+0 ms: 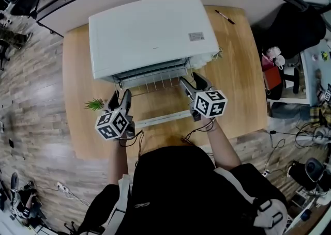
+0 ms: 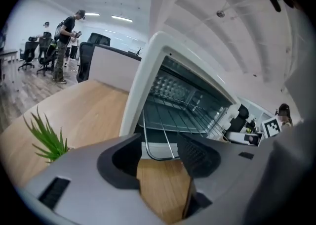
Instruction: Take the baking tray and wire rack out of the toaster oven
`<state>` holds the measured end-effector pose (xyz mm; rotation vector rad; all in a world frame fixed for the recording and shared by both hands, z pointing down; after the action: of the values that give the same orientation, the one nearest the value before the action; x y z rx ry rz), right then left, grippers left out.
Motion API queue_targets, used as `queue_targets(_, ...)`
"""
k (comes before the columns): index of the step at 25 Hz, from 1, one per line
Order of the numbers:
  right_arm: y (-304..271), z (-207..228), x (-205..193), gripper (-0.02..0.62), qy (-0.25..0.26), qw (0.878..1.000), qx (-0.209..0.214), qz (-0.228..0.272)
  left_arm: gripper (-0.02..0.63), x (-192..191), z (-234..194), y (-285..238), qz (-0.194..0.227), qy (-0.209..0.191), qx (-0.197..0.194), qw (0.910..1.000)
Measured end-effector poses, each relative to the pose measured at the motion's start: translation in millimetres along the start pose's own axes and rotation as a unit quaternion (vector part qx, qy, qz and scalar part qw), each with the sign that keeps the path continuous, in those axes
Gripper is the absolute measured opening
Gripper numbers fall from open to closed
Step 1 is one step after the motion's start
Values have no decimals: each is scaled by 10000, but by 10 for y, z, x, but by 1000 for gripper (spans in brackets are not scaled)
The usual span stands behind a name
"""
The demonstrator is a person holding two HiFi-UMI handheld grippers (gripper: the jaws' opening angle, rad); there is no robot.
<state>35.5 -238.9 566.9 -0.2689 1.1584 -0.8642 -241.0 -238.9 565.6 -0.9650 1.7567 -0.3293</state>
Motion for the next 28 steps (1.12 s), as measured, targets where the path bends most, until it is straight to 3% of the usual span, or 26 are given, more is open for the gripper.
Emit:
queue_targets(5, -163, 59, 150, 290, 206, 9996, 8, -176, 218, 132, -53, -217, -316, -271, -128, 9991)
queue_targets(7, -186, 46, 159, 211, 490, 9980, -194, -362, 202, 125, -42, -260, -510, -522, -42, 9973)
queue_targets(9, -172, 36, 133, 196, 750, 9950, -471, -454, 202, 95, -20, -247, -580, -699, 68, 9958)
queue_targets(12, -89, 15, 42, 193, 814, 9937, -633, -450, 201, -2, 15, -160, -531, -658, 4, 9964)
queue_targets(28, 435, -137, -554, 186, 681, 9944, -626, -520, 198, -602, 245, 381, -503, -598, -175, 9968)
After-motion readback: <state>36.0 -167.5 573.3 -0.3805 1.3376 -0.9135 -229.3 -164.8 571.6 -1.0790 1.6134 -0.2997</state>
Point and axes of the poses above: the fingertips, and each gripper's own axes: y backward along the fingers, z to its right, x out of its top, the point moved 1 cm from there along y, backward along the fingers, and after that the axes turned 11 degrees about -z, right-handed, at the moved point
